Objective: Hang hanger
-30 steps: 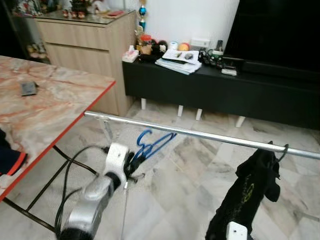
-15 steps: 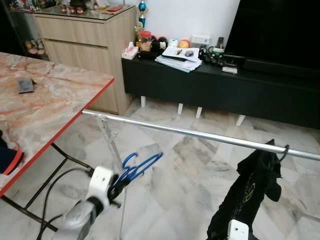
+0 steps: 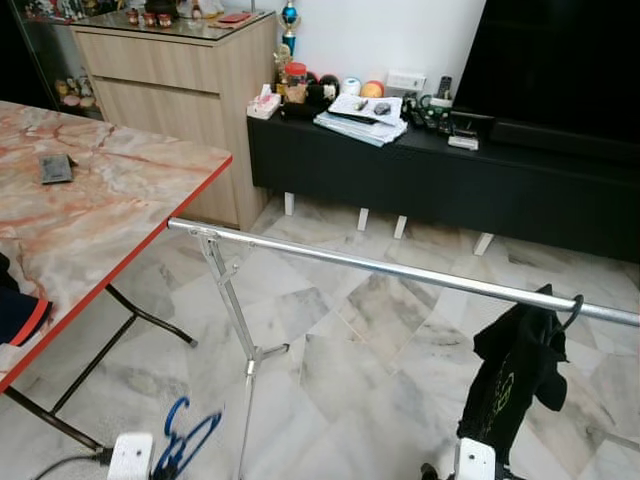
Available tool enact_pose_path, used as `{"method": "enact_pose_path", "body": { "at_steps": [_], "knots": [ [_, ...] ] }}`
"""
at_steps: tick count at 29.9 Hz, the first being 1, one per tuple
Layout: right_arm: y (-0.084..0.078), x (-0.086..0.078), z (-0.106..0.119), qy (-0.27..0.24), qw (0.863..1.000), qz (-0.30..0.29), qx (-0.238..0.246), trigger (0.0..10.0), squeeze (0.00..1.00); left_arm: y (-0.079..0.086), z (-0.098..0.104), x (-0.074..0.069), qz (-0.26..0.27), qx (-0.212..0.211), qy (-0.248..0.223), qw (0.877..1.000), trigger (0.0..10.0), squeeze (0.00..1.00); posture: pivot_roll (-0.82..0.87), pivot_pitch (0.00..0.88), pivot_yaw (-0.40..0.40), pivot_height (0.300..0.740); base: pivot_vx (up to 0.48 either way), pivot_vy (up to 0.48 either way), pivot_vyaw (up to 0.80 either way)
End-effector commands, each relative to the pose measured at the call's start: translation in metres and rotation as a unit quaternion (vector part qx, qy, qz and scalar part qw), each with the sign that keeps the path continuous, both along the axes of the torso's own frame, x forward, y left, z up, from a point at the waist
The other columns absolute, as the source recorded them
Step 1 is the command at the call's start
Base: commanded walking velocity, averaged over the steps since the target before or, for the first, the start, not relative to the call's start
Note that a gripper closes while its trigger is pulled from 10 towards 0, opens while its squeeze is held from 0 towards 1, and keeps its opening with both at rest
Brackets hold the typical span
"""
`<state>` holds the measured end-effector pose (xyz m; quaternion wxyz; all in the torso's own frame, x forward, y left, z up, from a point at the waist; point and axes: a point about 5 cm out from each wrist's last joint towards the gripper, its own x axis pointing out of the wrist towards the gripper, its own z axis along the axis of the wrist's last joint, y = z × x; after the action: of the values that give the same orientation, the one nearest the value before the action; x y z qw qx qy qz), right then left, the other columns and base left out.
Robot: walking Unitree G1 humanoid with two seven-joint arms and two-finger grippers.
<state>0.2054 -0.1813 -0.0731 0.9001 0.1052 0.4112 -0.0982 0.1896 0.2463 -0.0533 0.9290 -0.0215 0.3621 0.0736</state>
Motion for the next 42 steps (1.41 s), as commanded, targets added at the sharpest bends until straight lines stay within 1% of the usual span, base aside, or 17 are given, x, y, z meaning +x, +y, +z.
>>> {"method": "enact_pose_path", "body": {
  "at_steps": [1, 3, 7, 11, 24, 28, 32, 34, 42],
  "knots": [
    [-0.003, -0.001, -0.001, 0.009, 1.000, 0.002, -0.002, 10.0, 0.00, 0.001, -0.001, 0.001, 0.026, -0.006, -0.004, 1.000, 10.0, 0.00, 0.11, 0.037, -0.077, 0.740, 0.000, 0.000, -0.78],
    [-0.003, -0.002, -0.001, 0.009, 1.000, 0.001, -0.001, 10.0, 0.00, 0.001, -0.002, 0.001, 0.028, -0.005, -0.004, 1.000, 10.0, 0.00, 0.11, 0.035, -0.080, 0.740, 0.000, 0.000, -0.78],
    [-0.002, -0.002, -0.001, 0.013, 1.000, 0.014, -0.003, 10.0, 0.00, -0.001, -0.001, 0.007, 0.030, -0.011, -0.015, 0.999, 10.0, 0.00, 0.12, 0.035, -0.085, 0.740, 0.000, 0.000, -0.77],
    [-0.001, -0.001, -0.001, 0.013, 1.000, 0.019, -0.003, 10.0, 0.00, -0.001, -0.001, 0.008, 0.032, -0.013, -0.018, 0.999, 10.0, 0.00, 0.12, 0.035, -0.082, 0.740, 0.000, 0.000, -0.77],
    [0.000, -0.002, -0.002, 0.015, 1.000, 0.017, -0.003, 10.0, 0.00, -0.010, -0.004, 0.010, 0.003, -0.009, -0.016, 1.000, 10.0, 0.00, 0.11, 0.030, -0.068, 0.740, 0.000, 0.000, -0.75],
    [0.000, -0.002, -0.002, 0.016, 1.000, 0.019, -0.002, 10.0, 0.00, -0.012, -0.003, 0.013, -0.004, -0.007, -0.021, 1.000, 10.0, 0.00, 0.11, 0.026, -0.066, 0.740, 0.000, 0.000, -0.74],
    [0.001, -0.002, -0.002, 0.016, 1.000, 0.022, -0.001, 10.0, 0.00, -0.013, 0.000, 0.018, -0.015, 0.003, -0.029, 0.999, 10.0, 0.00, 0.11, 0.027, -0.065, 0.740, 0.000, -0.120, -0.74],
    [0.001, -0.002, -0.002, 0.016, 1.000, 0.022, -0.001, 10.0, 0.00, -0.015, 0.000, 0.019, -0.018, 0.002, -0.030, 0.999, 10.0, 0.00, 0.11, 0.028, -0.065, 0.740, 0.000, -0.480, -0.74],
    [0.001, -0.001, -0.002, 0.016, 1.000, 0.025, -0.001, 10.0, 0.00, -0.020, 0.004, 0.026, -0.029, -0.002, -0.045, 0.999, 10.0, 0.00, 0.12, 0.033, -0.066, 0.740, 0.000, 0.000, -0.71]
  ]
}}
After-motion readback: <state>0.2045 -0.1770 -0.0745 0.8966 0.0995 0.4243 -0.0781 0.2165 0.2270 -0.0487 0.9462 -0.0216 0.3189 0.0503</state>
